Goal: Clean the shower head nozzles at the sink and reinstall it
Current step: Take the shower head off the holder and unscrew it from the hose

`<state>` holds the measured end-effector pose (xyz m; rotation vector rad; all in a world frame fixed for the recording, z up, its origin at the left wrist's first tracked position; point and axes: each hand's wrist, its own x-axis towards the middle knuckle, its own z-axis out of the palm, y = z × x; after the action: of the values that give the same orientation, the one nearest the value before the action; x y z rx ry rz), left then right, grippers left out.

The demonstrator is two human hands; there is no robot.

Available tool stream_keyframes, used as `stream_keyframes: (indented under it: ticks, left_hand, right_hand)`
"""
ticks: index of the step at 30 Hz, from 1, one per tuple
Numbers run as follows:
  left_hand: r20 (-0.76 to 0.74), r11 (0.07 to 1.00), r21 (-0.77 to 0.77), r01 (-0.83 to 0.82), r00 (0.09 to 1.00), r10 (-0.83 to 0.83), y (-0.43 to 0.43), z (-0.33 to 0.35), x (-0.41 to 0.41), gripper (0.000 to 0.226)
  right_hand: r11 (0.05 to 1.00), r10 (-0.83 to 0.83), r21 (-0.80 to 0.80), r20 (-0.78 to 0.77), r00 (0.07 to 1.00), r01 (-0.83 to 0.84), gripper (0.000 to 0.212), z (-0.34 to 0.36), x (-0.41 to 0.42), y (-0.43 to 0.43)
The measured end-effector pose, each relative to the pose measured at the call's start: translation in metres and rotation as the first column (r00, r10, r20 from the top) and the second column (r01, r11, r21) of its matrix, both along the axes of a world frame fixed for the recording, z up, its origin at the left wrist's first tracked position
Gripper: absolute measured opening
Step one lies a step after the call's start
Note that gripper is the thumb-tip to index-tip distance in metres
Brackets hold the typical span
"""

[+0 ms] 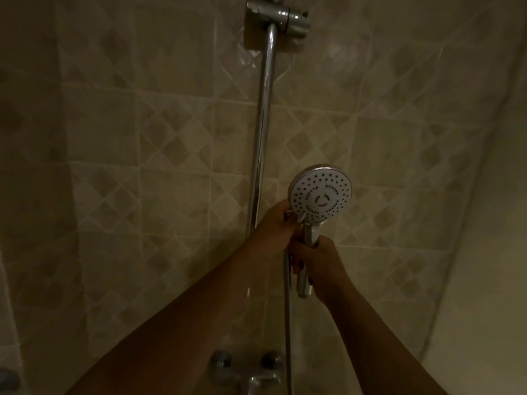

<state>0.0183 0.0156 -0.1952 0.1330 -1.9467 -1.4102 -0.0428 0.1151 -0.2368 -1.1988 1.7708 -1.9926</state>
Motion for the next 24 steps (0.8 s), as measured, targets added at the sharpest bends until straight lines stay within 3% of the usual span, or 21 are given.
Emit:
stream_keyframes:
  ticks: [7, 10, 15, 19, 24]
  left_hand:
    - [-0.096, 0.998, 0.054, -0.029, 0.995, 0.034, -0.004, 0.044, -0.029, 0.018]
    - [-0.151, 0.994, 0.097, 0.055, 0.988, -0.04, 0.0, 0.056, -0.034, 0.031]
    - [-0.175, 0.989, 0.148, 0.026, 0.985, 0.0, 0.004, 0.065, -0.045, 0.049]
    - [-0.154, 0.989, 0.139, 0.052, 0.988, -0.031, 0.003, 0.072, -0.047, 0.031]
    - [-0.161, 0.996, 0.062, -0.064, 0.984, 0.073, -0.011, 0.108, -0.054, 0.014]
  right_hand:
    - [0.997, 0.036, -0.057, -0.098, 0.995, -0.042, 0.025, 0.067, -0.033, -0.01]
    - [0.991, 0.09, -0.083, -0.153, 0.984, -0.103, 0.027, 0.091, -0.048, -0.016]
    - [0.982, 0.147, -0.096, -0.17, 0.974, -0.165, 0.029, 0.142, -0.075, -0.021]
    - [0.986, 0.085, -0.122, -0.206, 0.975, -0.112, 0.029, 0.188, -0.092, -0.028]
    - [0.993, 0.057, -0.086, -0.266, 0.962, -0.083, 0.021, 0.234, -0.099, -0.035]
